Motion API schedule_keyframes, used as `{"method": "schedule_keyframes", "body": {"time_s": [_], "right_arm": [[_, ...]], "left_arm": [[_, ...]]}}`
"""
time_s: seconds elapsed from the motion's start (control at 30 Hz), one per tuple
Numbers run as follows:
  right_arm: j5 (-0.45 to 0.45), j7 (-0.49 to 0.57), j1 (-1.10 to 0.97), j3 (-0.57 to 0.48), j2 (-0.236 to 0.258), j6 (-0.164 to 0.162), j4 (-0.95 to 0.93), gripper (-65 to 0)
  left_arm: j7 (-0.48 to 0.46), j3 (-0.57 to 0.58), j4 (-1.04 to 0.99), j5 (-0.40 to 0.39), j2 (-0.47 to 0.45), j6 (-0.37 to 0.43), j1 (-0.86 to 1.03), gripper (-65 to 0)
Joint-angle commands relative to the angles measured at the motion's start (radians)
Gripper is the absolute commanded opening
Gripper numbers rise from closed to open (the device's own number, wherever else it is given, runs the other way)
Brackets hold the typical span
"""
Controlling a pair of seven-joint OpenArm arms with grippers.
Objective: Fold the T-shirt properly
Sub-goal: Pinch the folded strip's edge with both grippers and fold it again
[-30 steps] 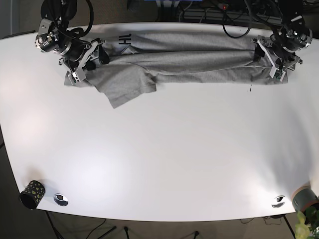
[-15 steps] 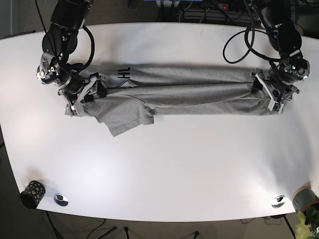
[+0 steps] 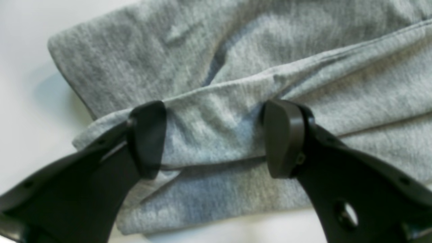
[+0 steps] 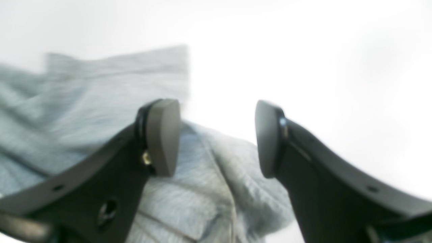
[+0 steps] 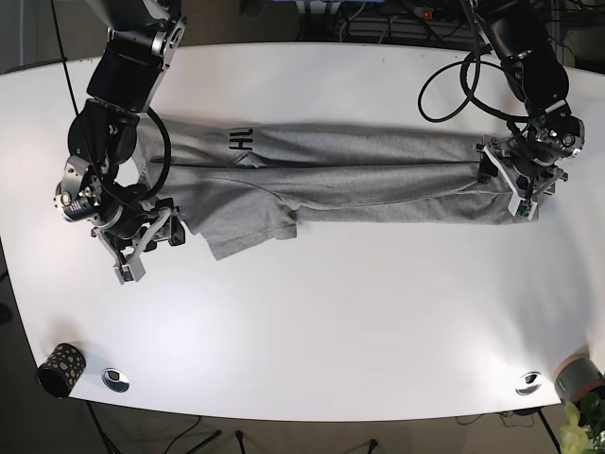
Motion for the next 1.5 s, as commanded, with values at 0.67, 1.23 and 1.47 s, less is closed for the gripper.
{"method": "schedule_keyframes", "body": {"time_s": [0.67, 1.23, 1.47], "right_arm": [[0.021, 0.278, 0.139, -0.225, 0.015, 0.008, -0.423, -31.4], [0.020, 0.282, 0.137, -0.312, -0.059, 0.008, -0.420, -33.1], [0.020, 0.282, 0.137, -0.311, -0.074, 0.008, -0.412, -65.0]], "left_arm": [[0.024, -0.076, 0.179, -0.011, 0.031, 0.006, -0.006, -24.2], [0.073, -0.076, 0.162, -0.023, 0.029, 0.006, 0.013, -24.2], [0.042, -0.073, 0.046, -0.023, 0.014, 0.006, 0.008, -24.2]]}}
